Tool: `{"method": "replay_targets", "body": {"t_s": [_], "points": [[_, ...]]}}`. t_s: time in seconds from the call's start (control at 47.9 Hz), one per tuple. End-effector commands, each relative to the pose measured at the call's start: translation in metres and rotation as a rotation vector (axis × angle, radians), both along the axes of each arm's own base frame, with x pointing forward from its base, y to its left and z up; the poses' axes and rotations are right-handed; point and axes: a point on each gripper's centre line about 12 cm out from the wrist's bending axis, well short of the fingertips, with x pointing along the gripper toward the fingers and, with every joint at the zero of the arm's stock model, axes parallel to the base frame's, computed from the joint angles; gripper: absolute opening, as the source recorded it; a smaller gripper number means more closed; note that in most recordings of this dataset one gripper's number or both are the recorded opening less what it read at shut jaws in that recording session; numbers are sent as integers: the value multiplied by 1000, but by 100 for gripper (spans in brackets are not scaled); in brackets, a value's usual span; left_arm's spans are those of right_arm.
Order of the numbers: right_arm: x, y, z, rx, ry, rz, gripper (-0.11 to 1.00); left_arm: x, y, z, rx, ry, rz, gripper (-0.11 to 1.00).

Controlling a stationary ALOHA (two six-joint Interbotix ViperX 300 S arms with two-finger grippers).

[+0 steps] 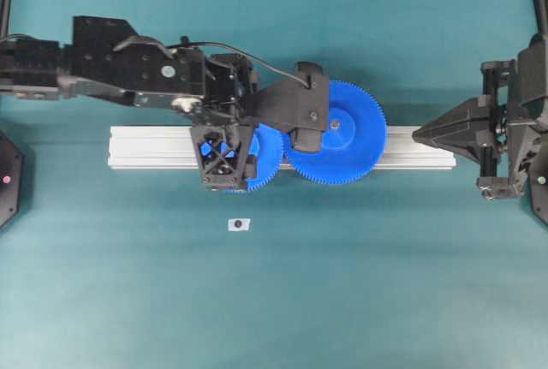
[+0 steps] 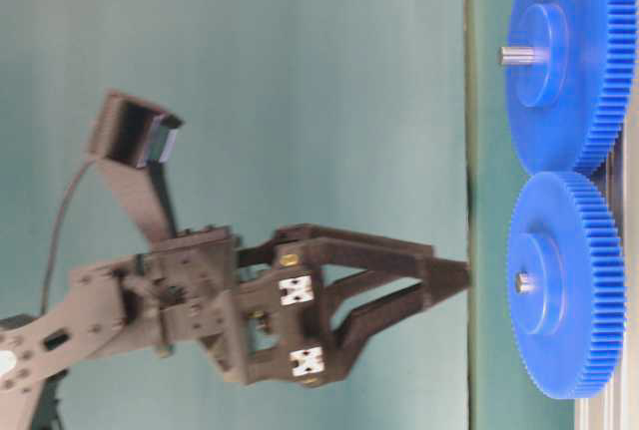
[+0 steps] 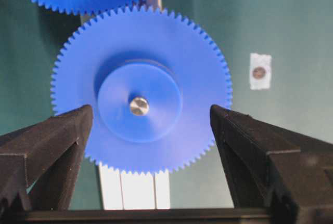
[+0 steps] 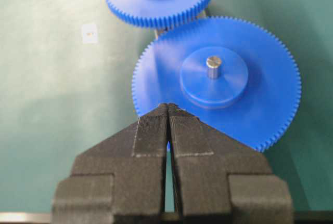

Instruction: Insert the small gear onto the shaft.

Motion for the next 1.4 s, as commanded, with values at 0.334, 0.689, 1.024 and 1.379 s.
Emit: {"method": "replay_targets", "body": {"t_s": [0.334, 0.689, 1.024, 1.379], "points": [[2, 0, 4, 8, -15, -3, 3, 0, -3, 54, 10, -99, -9, 86], [1, 0, 2, 9, -10, -3, 3, -2, -6, 61, 9, -102, -16, 86], [1, 0, 2, 9, -11, -3, 3, -5, -8, 64, 7, -76, -18, 86], [-1, 0, 3, 8, -19, -3, 3, -6, -10, 66, 6, -70, -22, 86]]}}
